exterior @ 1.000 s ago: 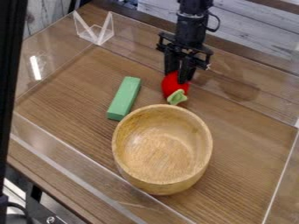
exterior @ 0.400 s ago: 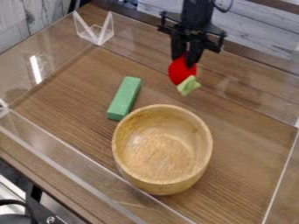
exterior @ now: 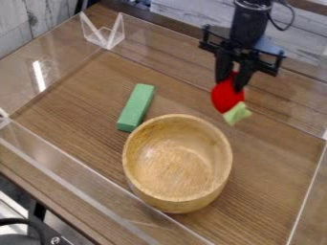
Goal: Move the red object to the right side of the table
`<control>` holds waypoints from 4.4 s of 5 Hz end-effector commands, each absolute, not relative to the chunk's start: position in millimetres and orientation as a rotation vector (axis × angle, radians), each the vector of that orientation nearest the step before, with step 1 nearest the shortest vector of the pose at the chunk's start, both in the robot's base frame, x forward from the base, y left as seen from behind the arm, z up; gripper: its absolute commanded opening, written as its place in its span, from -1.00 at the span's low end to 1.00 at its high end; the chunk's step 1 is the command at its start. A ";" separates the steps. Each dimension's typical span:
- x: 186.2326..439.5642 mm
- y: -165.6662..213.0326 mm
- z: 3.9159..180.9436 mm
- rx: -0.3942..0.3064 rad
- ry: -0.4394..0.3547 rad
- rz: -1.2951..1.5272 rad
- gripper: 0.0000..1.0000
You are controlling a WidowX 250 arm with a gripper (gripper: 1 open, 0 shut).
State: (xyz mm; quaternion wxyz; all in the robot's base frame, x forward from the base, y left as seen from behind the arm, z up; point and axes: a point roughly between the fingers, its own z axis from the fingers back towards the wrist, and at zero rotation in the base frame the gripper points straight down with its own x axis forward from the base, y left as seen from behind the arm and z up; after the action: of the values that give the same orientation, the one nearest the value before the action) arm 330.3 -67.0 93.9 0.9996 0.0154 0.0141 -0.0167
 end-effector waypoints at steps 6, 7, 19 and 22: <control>337.6 -82.3 64.1 -0.021 -0.072 -0.024 -1.00; 334.8 -94.3 62.5 -0.024 -0.076 0.007 -1.00; 283.2 -156.4 29.7 -0.045 -0.074 -0.023 1.00; 289.1 -141.6 39.9 -0.039 -0.091 0.026 1.00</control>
State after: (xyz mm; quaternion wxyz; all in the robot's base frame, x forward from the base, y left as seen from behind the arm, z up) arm 283.2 -138.2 20.8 0.9997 -0.0065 -0.0165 0.0146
